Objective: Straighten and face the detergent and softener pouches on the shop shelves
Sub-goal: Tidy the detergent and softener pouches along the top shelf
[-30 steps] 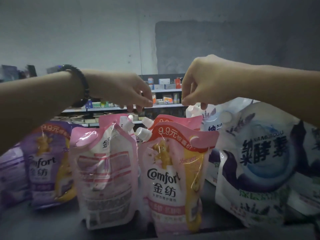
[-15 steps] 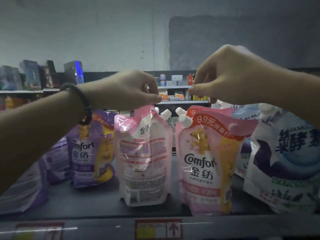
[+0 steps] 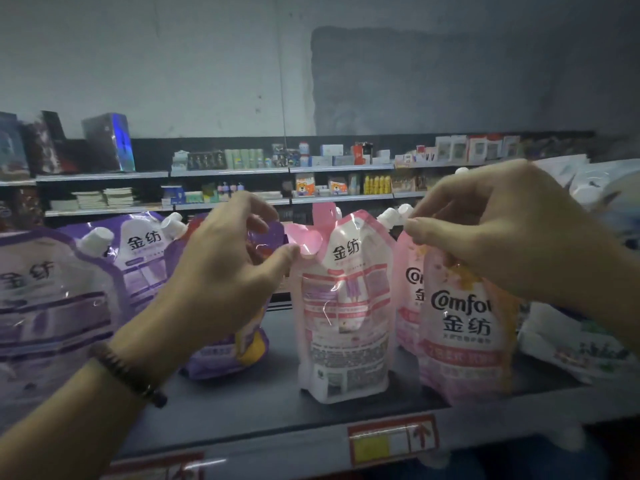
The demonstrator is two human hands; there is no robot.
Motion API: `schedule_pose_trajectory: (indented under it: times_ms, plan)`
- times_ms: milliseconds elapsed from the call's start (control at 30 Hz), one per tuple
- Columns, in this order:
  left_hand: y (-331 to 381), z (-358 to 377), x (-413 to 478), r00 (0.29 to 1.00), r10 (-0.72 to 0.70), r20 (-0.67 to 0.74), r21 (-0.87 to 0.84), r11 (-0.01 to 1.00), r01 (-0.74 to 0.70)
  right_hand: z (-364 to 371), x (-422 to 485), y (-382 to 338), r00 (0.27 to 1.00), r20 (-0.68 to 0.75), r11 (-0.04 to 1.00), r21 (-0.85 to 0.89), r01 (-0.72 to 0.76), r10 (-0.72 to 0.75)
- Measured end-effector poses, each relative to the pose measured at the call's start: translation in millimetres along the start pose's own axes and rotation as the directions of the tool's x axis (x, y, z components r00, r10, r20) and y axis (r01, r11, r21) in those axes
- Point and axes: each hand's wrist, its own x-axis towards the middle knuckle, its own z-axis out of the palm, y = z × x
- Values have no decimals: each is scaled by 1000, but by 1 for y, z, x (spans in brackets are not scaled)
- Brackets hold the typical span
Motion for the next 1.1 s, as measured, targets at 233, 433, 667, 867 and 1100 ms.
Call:
schedule_pose_trajectory:
  times_ms: [233,433,667,867,1100]
  plan:
    - [-40,13,-32,990,-124,72,-208,968,137,37,-41,-6,967,142,903,351,-247,209]
    - [-48,42,-65,960,-202,193,-331,908,258,82,-68,7,951,97,882,356,-308,293]
    - [-40,63,-71,936,-245,254,-428,839,336,118,-87,20,945,-21,902,308,-303,325]
    - [-32,80,-76,922,-279,270,-451,809,377,141,-103,21,953,-84,944,188,-271,290]
    - [-25,88,-80,911,-296,286,-528,745,407,150,-113,20,955,-32,940,187,-284,295]
